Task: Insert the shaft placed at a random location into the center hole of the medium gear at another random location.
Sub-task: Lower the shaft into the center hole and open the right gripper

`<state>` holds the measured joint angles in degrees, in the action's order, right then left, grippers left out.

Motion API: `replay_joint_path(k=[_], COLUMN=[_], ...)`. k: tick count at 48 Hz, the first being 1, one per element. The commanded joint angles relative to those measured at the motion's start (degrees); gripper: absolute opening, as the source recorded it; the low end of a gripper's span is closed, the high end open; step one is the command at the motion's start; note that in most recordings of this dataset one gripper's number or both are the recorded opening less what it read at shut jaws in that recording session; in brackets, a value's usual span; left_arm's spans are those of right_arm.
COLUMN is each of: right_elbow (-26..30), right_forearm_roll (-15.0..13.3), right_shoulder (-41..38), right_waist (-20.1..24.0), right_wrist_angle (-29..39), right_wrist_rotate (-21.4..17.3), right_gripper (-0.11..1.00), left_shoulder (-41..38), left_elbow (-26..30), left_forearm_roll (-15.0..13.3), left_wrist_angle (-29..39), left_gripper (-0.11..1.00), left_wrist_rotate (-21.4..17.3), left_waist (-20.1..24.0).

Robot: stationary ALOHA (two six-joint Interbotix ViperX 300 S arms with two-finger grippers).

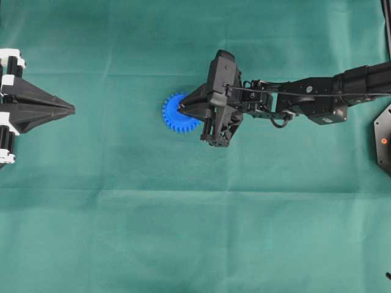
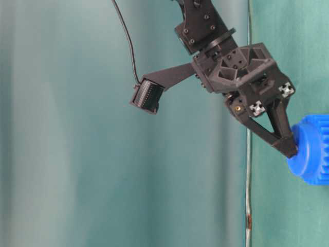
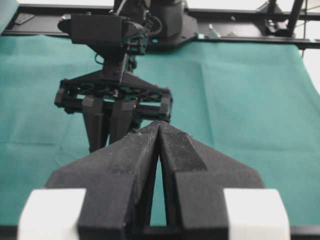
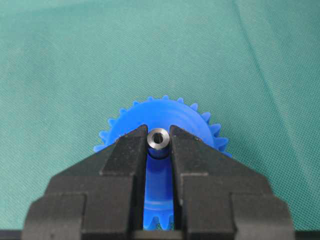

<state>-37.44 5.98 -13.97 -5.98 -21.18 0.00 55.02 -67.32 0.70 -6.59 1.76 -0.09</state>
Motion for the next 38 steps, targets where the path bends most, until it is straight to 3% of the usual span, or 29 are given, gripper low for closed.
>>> replay_joint_path(k=[1,14,17,28,31,38], right_elbow=[1.3,1.3,1.3,1.3,1.2,1.3], right_forearm_roll=[0.2,0.9,1.0,1.0,0.9,1.0], right_shoulder=[0.9,0.9,0.9,0.9,0.9,1.0], right_waist=[0.6,0.6,0.6,0.6,0.7,0.7], right_wrist_angle=[-0.9,-0.8,-0.8,-0.9,-1.0,-1.0], right_wrist_rotate=[-1.1,-1.1,-1.1,-1.1,-1.1,-1.1], right_gripper=[0.13,0.16,0.24,0.83,0.87,0.83], left_shoulder=[-0.4,-0.4,-0.4,-0.4,-0.4,-0.4], left_elbow=[1.1,1.1,1.1,1.1,1.1,1.1], left_forearm_roll=[0.1,0.1,0.1,0.1,0.1,0.1], left_wrist_angle=[-0.3,-0.4,-0.3,0.0,0.2,0.2], left_gripper=[0.0,0.0,0.0,0.0,0.0,0.0], left_wrist_rotate=[0.0,0.0,0.0,0.0,0.0,0.0], left_waist=[0.2,0.2,0.2,0.2,0.2,0.2])
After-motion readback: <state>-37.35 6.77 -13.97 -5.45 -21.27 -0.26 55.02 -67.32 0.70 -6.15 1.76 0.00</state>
